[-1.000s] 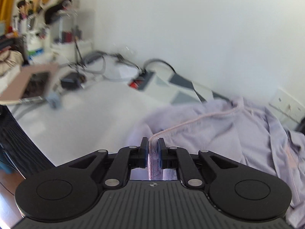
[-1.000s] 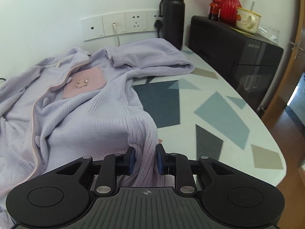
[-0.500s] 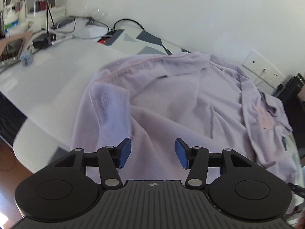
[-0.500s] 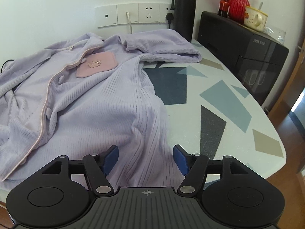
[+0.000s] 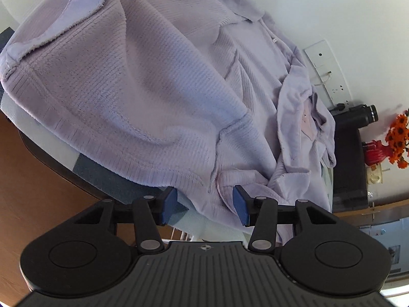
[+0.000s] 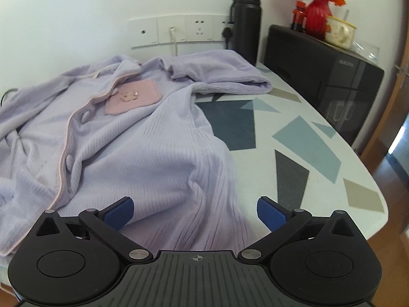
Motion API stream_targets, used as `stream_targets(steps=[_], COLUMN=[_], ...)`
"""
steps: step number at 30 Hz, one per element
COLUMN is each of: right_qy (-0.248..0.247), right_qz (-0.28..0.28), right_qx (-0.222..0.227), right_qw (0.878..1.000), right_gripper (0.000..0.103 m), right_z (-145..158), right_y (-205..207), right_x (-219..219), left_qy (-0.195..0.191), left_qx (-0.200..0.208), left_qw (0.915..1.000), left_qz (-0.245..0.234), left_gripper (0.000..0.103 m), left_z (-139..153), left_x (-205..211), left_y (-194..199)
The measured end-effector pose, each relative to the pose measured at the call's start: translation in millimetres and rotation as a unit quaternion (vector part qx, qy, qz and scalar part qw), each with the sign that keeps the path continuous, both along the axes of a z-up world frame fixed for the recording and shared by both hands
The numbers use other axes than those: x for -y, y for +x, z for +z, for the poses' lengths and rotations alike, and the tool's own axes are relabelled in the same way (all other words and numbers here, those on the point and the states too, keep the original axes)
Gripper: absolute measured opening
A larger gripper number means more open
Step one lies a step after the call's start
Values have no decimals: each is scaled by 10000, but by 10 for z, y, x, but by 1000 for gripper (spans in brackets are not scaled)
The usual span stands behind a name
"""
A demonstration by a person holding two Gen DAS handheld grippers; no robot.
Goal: Fold clothes
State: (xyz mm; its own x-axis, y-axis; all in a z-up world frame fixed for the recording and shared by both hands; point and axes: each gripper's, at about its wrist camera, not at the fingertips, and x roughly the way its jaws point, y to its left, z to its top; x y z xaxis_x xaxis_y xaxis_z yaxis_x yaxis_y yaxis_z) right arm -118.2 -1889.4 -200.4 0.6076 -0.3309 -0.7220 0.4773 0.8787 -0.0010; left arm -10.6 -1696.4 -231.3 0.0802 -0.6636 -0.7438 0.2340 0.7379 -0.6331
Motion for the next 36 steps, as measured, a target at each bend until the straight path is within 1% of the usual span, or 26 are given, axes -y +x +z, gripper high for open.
stream_targets(steps=[2,3,4,5,6,7,8,9,12,17,21,24,26,31,34,35,36], right_qy=[-105,-137,-190,-315,-452,-588,-715,-780,-659,-87,345,350,347,301,293,299,305], right_qz=[71,112,144,192,312,430,549,648,744,676,659,721,731,784,783,783,792], right_qx=[-217,-329,-453,-604,-701,-797,-888,-947,-1007,-847,-707,-653,-579,-394,-347,-353,-367], right_qw=[9997,9993,9987,9975,9960,9941,9920,9903,9899,9941,9947,9946,9950,9957,9959,9959,9957], right_gripper=[102,102,102,102,102,102,102,102,102,102,102,102,102,102,102,102,102], right_z=[-37,-59,-79,-105,-128,-150,-173,-195,-246,-285,-322,-332,-341,-366,-370,-368,-366], right_y=[70,102,134,174,205,236,264,285,343,364,325,308,288,236,224,225,229], right_x=[-30,-43,-55,-83,-114,-145,-174,-190,-165,-2,133,137,136,133,129,129,131], left_qy=[79,124,158,83,6,-108,-249,-368,-242,42,73,-72,-70,286,579,697,828], left_qx=[19,76,131,168,201,199,172,155,250,535,570,507,525,752,991,1087,1184], left_qw=[9998,9997,9995,9994,9992,9989,9985,9980,9977,9973,9963,9953,9951,9947,9924,9906,9884], left_qz=[167,205,245,300,354,414,461,493,584,494,635,827,834,647,436,447,468], left_gripper=[51,58,61,65,74,85,92,102,103,103,103,103,103,103,101,100,77], left_z=[-43,-52,-61,-66,-72,-86,-105,-121,-92,-49,-58,-85,-91,-44,-15,-1,14], left_x=[38,58,77,84,91,95,105,119,195,299,323,280,295,428,518,527,534], left_y=[27,25,22,15,8,1,-4,-4,-12,-79,-106,-99,-93,-123,-171,-188,-203])
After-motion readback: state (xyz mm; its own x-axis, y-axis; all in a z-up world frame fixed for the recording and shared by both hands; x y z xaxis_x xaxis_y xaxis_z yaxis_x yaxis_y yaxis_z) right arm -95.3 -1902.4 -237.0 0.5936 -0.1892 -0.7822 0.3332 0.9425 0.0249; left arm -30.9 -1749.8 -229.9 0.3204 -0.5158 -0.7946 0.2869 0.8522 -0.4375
